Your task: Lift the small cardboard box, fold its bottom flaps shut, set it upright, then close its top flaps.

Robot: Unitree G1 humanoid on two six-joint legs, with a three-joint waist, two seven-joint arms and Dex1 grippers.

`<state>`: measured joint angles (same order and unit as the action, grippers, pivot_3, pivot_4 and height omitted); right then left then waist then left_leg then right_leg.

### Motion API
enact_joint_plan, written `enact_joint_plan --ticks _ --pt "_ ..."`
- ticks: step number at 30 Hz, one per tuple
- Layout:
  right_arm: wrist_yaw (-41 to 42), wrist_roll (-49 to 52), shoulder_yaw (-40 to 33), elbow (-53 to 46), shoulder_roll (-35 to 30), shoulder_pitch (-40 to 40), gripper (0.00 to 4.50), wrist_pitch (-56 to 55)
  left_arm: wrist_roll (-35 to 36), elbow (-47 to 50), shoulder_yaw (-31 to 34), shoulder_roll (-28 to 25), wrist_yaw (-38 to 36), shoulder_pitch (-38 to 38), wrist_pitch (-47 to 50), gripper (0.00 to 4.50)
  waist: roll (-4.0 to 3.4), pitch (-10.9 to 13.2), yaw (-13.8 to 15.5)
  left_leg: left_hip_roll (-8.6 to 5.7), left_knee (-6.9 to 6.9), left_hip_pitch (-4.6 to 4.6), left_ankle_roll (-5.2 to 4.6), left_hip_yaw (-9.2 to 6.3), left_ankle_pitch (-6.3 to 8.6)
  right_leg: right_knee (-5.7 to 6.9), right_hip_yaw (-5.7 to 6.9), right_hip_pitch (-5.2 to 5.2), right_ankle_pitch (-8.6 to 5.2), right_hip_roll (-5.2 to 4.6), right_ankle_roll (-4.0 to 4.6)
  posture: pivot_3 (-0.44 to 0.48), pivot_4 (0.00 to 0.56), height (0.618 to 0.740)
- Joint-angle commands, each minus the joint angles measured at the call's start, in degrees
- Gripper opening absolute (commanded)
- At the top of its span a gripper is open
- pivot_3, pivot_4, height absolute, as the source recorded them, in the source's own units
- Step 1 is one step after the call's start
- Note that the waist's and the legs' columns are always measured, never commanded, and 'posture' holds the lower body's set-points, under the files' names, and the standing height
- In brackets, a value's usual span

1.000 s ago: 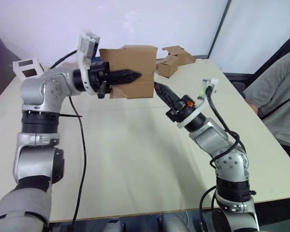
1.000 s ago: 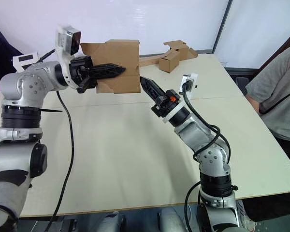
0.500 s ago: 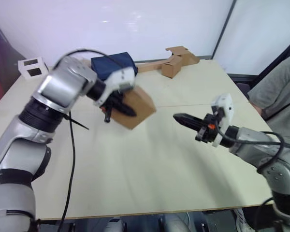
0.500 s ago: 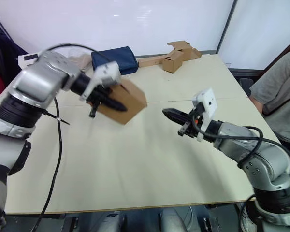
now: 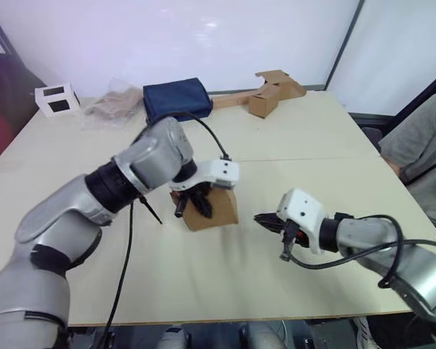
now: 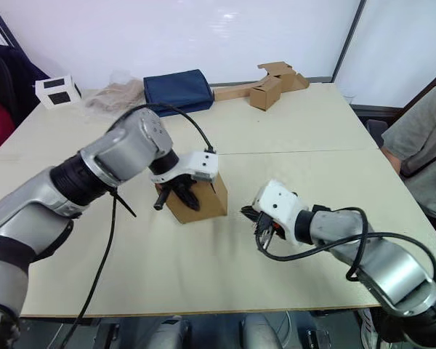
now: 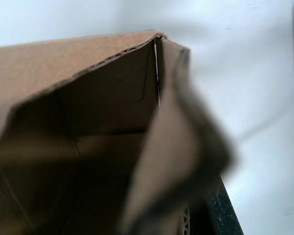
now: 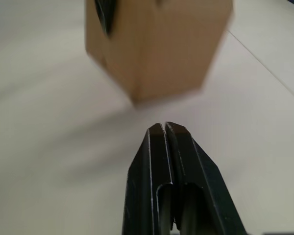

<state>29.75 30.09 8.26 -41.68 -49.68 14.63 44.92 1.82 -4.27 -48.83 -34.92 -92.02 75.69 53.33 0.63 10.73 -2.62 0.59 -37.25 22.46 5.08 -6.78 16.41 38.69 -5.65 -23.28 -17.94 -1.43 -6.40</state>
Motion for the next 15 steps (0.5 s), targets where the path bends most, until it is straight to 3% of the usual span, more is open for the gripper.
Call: enact_joint_plan --ticks 1,2,3,5,8,15 --pt "-1.56 -0.13 -2.53 -2.81 2.03 -0.45 0.03 0.93 -0.3 0.58 0.03 0.77 0.41 0.58 2.55 0.0 0.0 0.0 0.04 0.0 -0.02 0.0 0.0 0.0 0.0 0.01 0.0 0.01 0.0 -0.01 0.0 0.0 0.15 0.74" --pt "-1.49 -0.37 -2.79 -2.85 2.2 -0.67 0.03 1.05 -0.48 0.51 -0.08 1.13 0.72 0.38 2.5 0.0 0.0 0.0 0.05 0.0 -0.03 0.0 0.0 0.0 0.0 0.02 0.0 0.01 0.0 -0.01 0.0 0.0 0.15 0.74" --pt "-1.31 -0.66 -2.98 -2.82 2.13 -1.0 0.0 1.04 -0.56 0.43 0.03 1.52 1.0 0.35 2.36 0.53 0.0 0.0 0.11 0.0 -0.03 -0.01 0.0 0.0 0.0 0.02 0.0 0.02 0.0 -0.01 0.0 0.0 0.15 0.74" --pt "-0.88 -1.11 -3.16 -2.69 1.91 -1.51 0.0 0.93 -0.15 0.25 0.75 2.17 1.29 0.75 2.78 1.0 0.0 0.0 0.16 0.0 -0.03 -0.01 0.0 0.0 0.0 0.02 0.01 0.04 0.0 -0.01 0.0 0.0 0.15 0.74" --pt "-0.13 -1.47 -3.23 -2.28 1.85 -1.76 0.0 0.92 1.35 0.55 2.3 2.01 0.09 2.26 3.55 2.24 0.0 0.0 0.08 0.0 -0.02 -0.02 0.0 0.0 0.0 0.02 0.01 0.03 0.0 0.0 0.0 0.0 0.15 0.74" --pt "2.74 -2.16 -2.92 -0.25 1.88 -1.66 0.0 0.26 9.35 -4.06 9.01 0.55 -0.48 8.31 2.16 2.24 0.0 0.0 0.05 0.0 -0.02 -0.03 -0.01 0.0 0.0 0.03 0.01 0.03 0.0 0.01 0.0 0.0 0.15 0.74"
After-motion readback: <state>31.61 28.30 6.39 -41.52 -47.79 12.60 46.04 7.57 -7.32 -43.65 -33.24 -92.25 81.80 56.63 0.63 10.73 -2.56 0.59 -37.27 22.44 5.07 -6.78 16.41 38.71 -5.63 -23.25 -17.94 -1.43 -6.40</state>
